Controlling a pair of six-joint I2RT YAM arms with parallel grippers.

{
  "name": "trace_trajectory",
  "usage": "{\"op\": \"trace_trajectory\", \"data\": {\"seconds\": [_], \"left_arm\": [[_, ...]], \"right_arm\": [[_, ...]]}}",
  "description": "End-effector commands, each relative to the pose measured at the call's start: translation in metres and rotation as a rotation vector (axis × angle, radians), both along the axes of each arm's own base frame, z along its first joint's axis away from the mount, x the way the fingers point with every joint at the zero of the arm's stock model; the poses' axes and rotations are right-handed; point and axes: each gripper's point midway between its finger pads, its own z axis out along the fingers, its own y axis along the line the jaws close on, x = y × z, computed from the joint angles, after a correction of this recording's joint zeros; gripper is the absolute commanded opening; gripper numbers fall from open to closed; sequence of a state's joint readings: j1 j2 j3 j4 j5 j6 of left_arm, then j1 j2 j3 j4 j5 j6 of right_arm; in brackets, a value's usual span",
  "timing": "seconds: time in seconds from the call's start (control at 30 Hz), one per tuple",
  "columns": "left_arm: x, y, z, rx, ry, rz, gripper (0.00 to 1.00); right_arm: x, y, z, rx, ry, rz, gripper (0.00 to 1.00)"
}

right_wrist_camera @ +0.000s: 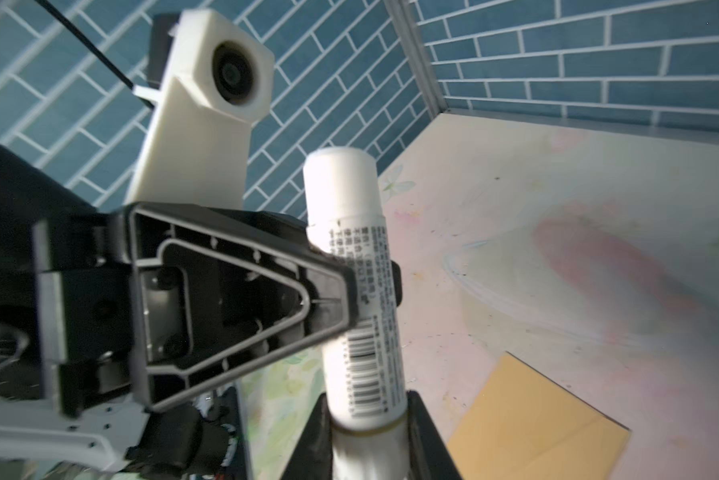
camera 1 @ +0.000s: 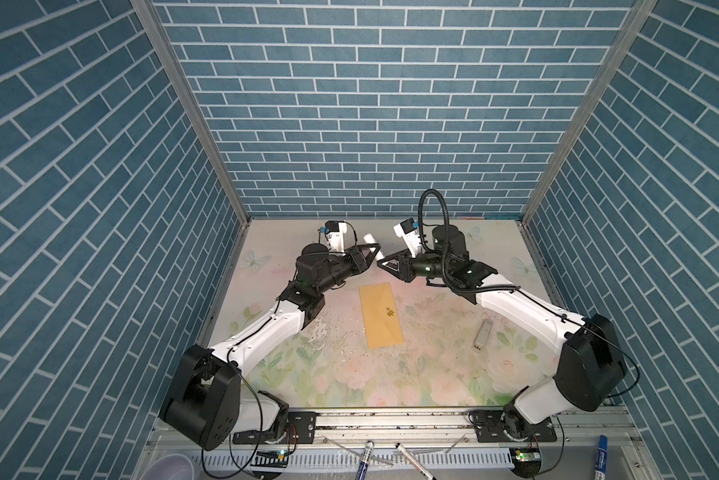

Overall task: Place the letter into the envelope and seal it
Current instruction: 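Move the right gripper around the glue stick while the left gripper holds it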

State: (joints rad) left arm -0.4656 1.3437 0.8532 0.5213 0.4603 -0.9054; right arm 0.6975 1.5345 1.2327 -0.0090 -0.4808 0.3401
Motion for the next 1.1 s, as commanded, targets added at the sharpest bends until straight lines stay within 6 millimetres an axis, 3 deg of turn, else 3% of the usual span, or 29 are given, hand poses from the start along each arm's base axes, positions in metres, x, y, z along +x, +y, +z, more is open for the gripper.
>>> {"op": "trace_trajectory", "data": {"seconds": [0.0,0.13,0.5,0.67,1.0,1.07], "left_arm": [[0.001,-0.002,0.013,0.003,-0.060,-0.008,0.00],[0.003,-0.003,0.013,-0.001,-0.056,-0.006,0.00],[0.004,-0.003,0.010,-0.001,-0.049,-0.004,0.00],[0.005,-0.003,0.009,0.000,-0.048,-0.003,0.00],[0.003,-0.003,0.011,-0.001,-0.054,-0.008,0.00],[0.002,-0.003,0.011,-0.001,-0.055,-0.010,0.00]], "right_arm": [[0.034,-0.034,0.003,-0.295,-0.214,-0.281,0.00],[0.040,-0.035,0.009,-0.445,-0.354,-0.394,0.00],[0.044,-0.014,0.004,-0.757,-0.622,-0.508,0.00],[0.043,-0.007,-0.004,-0.768,-0.620,-0.498,0.00],[0.031,0.003,-0.001,-0.651,-0.551,-0.399,0.00],[0.026,0.004,0.000,-0.604,-0.515,-0.357,0.06]]}}
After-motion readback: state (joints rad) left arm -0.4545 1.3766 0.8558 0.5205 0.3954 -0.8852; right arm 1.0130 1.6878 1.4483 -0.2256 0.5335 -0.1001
